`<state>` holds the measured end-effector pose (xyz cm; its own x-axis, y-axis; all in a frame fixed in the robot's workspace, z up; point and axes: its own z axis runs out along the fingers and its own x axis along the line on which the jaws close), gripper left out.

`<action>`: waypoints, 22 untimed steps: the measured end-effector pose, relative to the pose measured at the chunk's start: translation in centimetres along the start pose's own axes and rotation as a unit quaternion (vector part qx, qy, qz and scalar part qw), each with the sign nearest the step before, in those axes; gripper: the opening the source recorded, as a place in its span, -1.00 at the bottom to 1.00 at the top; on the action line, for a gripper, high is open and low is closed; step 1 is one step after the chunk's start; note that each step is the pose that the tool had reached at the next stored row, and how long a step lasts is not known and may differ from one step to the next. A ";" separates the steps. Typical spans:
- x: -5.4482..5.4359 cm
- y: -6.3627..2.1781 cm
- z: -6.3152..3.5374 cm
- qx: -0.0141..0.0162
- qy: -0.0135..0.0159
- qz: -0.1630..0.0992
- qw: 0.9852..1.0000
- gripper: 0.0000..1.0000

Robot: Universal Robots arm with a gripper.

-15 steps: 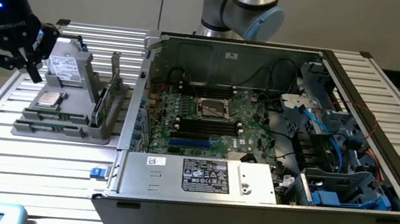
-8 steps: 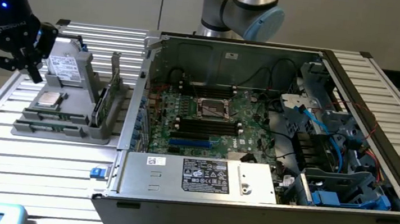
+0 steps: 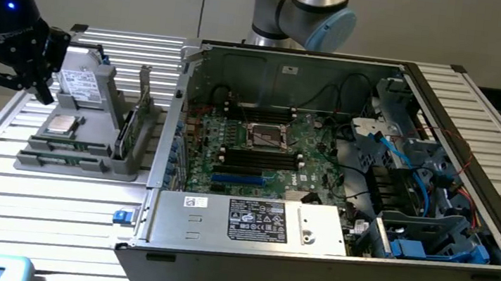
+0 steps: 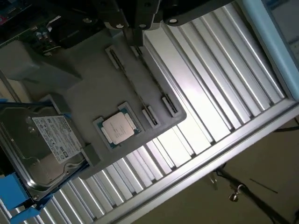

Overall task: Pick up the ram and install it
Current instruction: 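Pick up the ram and move it above insertion slot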

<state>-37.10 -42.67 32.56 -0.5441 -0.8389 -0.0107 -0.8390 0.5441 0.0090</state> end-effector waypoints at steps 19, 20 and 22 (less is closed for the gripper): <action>0.0 0.00 0.12 0.005 -0.003 -0.172 0.985 -0.79; 0.0 0.00 0.12 0.005 -0.003 -0.181 0.984 -0.79; 0.0 0.00 0.13 0.005 -0.003 -0.198 0.980 -0.79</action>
<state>-37.10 -42.67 32.44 -0.1761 -0.9842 -0.0180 -0.9843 0.1762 -0.0078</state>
